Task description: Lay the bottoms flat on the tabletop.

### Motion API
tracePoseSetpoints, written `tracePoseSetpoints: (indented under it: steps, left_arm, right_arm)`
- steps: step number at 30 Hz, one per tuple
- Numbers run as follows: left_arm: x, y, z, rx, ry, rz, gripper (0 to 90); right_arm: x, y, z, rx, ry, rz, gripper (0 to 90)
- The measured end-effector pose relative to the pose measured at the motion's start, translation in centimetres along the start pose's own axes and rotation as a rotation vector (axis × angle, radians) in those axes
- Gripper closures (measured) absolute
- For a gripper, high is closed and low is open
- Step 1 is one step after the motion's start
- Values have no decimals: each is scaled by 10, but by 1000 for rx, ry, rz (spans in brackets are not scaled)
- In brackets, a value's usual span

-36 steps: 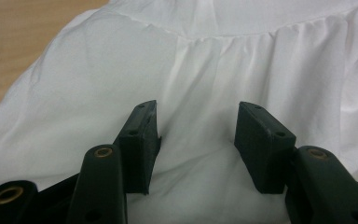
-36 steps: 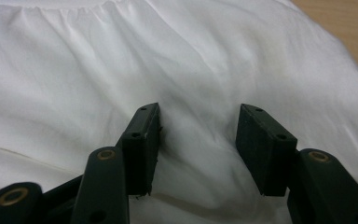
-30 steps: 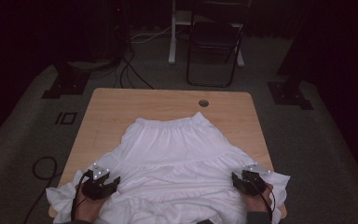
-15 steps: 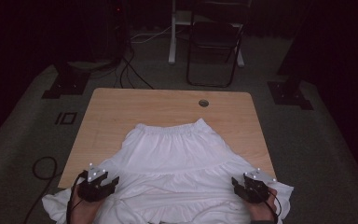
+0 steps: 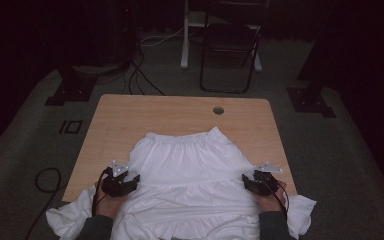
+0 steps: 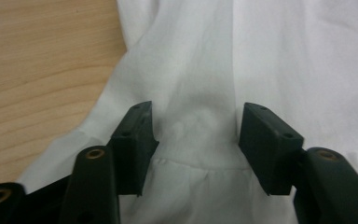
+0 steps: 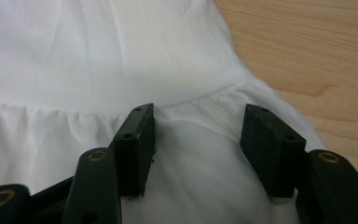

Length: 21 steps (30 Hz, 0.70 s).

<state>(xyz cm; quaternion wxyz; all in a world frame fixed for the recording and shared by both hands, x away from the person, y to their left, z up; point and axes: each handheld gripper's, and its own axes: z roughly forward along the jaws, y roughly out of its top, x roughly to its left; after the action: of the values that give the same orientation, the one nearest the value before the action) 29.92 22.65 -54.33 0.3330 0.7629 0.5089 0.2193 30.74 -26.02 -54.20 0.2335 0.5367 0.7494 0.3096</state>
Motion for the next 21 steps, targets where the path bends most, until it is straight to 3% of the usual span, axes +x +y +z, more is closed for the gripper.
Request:
tracePoseSetpoints:
  steps: [7, 16, 21]
  left_arm:
    - [-6, -10, -9, -8, -6, 15, 438]
    - [-17, -32, -34, 6, -1, 7, 437]
    - [-20, -31, -36, 26, 0, 8, 426]
  right_arm:
    - [6, -12, -11, -9, -31, 22, 456]
    - [25, -37, -38, 7, -60, 52, 458]
    - [32, -48, -51, 17, -66, 54, 459]
